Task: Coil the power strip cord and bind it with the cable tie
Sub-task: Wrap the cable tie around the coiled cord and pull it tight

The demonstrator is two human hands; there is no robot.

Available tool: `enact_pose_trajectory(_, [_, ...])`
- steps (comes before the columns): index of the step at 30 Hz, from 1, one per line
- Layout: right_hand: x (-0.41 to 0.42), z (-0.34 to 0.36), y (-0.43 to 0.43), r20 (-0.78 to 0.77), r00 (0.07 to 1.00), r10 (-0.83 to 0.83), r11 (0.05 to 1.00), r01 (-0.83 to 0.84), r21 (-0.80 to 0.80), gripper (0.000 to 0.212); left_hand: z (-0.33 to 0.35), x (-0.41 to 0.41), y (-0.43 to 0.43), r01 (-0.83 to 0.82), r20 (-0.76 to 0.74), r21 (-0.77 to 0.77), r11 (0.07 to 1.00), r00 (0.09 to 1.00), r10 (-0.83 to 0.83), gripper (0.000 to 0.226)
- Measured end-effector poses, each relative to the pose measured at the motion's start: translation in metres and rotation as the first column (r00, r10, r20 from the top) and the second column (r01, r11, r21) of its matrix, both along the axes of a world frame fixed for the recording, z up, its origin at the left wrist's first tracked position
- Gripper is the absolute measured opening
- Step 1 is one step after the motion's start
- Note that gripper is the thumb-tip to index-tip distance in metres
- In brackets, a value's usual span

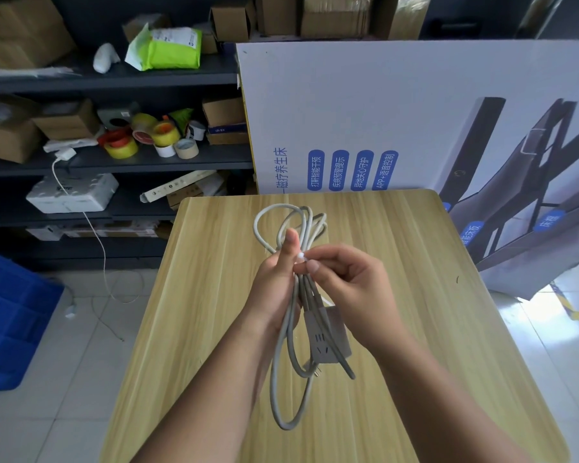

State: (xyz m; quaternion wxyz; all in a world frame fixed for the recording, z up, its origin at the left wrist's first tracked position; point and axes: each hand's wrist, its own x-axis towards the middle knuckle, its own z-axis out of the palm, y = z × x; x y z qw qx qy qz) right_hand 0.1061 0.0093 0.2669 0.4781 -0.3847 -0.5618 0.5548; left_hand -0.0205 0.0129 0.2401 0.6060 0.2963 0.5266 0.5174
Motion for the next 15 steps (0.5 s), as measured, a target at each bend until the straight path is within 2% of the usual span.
enact_pose_trajectory(4, [0.002, -0.001, 0.003, 0.015, 1.0, 0.012, 1.0, -0.012, 0.027, 0.021, -0.004, -0.002, 0.001, 0.016, -0.066, 0.005, 1.0, 0.998, -0.016, 0.101])
enact_pose_trajectory(9, [0.005, -0.007, 0.008, 0.048, 0.999, 0.024, 1.0, -0.025, 0.009, 0.011, -0.002, -0.001, 0.0, -0.047, -0.167, 0.046, 0.998, 0.985, 0.054, 0.07])
enact_pose_trajectory(12, [0.005, -0.013, 0.011, 0.082, 0.996, -0.026, 0.999, 0.024, 0.03, 0.007, -0.001, 0.0, -0.001, -0.031, -0.243, 0.067, 0.997, 0.969, 0.046, 0.068])
enact_pose_trajectory(15, [0.005, -0.012, 0.013, -0.002, 1.0, -0.024, 1.0, 0.024, -0.02, 0.008, 0.004, 0.002, -0.001, -0.028, -0.24, 0.065, 0.997, 0.97, 0.042, 0.063])
